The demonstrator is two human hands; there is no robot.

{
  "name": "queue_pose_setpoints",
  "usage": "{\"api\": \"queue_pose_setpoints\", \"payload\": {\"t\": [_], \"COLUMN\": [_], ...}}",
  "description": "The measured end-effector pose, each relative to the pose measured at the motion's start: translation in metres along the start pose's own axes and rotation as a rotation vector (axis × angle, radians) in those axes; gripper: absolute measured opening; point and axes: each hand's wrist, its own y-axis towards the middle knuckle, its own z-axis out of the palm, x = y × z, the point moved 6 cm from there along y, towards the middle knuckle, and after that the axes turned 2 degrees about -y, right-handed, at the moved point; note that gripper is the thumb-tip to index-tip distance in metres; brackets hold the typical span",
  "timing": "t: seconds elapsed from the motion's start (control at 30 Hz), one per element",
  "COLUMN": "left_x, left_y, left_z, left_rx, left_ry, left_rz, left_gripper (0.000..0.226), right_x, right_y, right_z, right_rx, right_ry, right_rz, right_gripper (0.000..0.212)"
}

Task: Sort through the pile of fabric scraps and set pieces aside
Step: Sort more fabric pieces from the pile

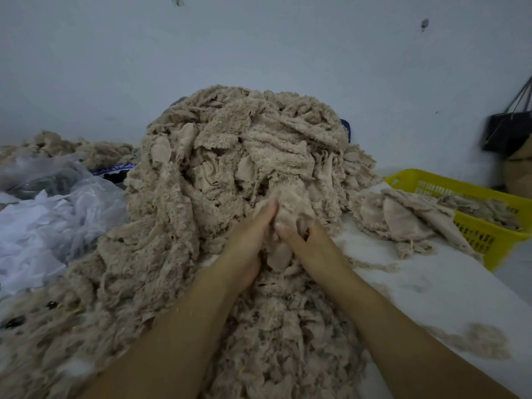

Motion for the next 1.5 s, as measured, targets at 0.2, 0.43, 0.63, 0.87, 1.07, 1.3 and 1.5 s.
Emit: {"api": "queue_pose_setpoints", "payload": {"t": [0.2,0.43,0.63,0.87,1.07,1.3,1.5], "left_x": [0.004,0.014,0.033,0.035,0.014,0.011,0.006], "left_y": [0.003,0.005,0.015,0.023,0.015,0.013,0.013], "left_z": [-0.007,-0.009,-0.009,-0.033,-0.036,-0.055,-0.060], "left_rx": [-0.047,0.042,0.086,-0.115,-0.231,-0.459,-0.278], "left_ry": [0.016,0.476,1.043,1.025,0.899,-0.504,-0.304], "left_rz": [-0.027,-0.015,0.077,-0.111,0.033,-0.118,-0.162], "left_gripper": [0.043,0.037,0.058,0.041,0.018,0.032,0.025], "right_x": [-0.017,-0.023,-0.027,-0.044,-0.023,-0.027,-0.030], "right_y": [0.004,0.016,0.014,0.010,0.009,0.001,-0.001], "right_z": [-0.001,-0.075,-0.030,-0.023,-0.033,-0.056,-0.058], "right_rx": [0.007,-0.484,-0.255,-0.013,-0.246,-0.432,-0.491], "right_ry": [0.201,0.865,-0.339,-0.743,-0.284,-0.064,0.003], "right_rz": [0.104,0.122,0.106,0.271,0.132,0.237,0.274], "right_gripper": [0.016,0.065,0.012,0.032,0.020,0.014,0.017]}}
